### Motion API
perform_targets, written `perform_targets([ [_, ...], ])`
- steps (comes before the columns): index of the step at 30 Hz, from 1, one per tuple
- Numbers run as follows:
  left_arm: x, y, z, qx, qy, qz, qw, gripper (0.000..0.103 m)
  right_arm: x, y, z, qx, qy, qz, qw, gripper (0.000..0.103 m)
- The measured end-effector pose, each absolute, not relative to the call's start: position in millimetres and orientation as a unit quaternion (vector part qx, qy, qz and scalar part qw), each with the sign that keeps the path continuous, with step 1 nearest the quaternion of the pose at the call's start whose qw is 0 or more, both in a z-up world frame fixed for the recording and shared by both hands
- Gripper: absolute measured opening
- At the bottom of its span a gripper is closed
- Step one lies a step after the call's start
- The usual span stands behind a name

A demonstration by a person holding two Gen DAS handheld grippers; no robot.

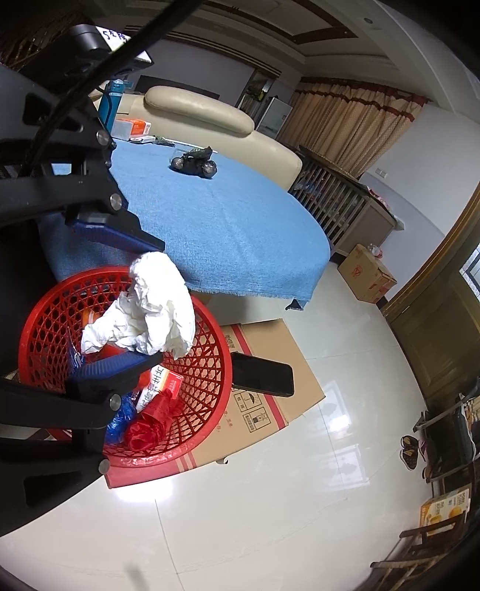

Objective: Collect trash
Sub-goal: 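Open the right gripper to drop the tissue while the left gripper drops the orange packet into the basket, then move both grippers back over the table toward the black plastic bag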

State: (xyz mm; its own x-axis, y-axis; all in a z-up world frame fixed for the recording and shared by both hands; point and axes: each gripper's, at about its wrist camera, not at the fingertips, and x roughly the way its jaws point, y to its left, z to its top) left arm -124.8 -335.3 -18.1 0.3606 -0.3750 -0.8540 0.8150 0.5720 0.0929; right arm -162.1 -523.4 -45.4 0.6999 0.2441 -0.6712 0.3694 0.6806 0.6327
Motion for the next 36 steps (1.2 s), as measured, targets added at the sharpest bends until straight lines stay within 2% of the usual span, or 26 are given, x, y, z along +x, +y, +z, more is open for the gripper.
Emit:
perform_targets([
  [5, -115.5, -326.8, -19.2, 0.249, 0.428, -0.368, 0.787, 0.052, -162.9, -525.5, -46.7, 0.405, 0.386, -0.038, 0.828, 0.064],
  [26, -71.0, -250.2, -6.6, 0.168, 0.425, -0.270, 0.847, 0.055, -150.2, -501.9, -40.7, 0.386, 0.395, -0.018, 0.834, 0.064],
  [36, -43.2, -166.7, -7.2, 0.129, 0.408, -0.169, 0.888, 0.057, -109.0, -448.5, -22.5, 0.329, 0.422, 0.017, 0.845, 0.064],
])
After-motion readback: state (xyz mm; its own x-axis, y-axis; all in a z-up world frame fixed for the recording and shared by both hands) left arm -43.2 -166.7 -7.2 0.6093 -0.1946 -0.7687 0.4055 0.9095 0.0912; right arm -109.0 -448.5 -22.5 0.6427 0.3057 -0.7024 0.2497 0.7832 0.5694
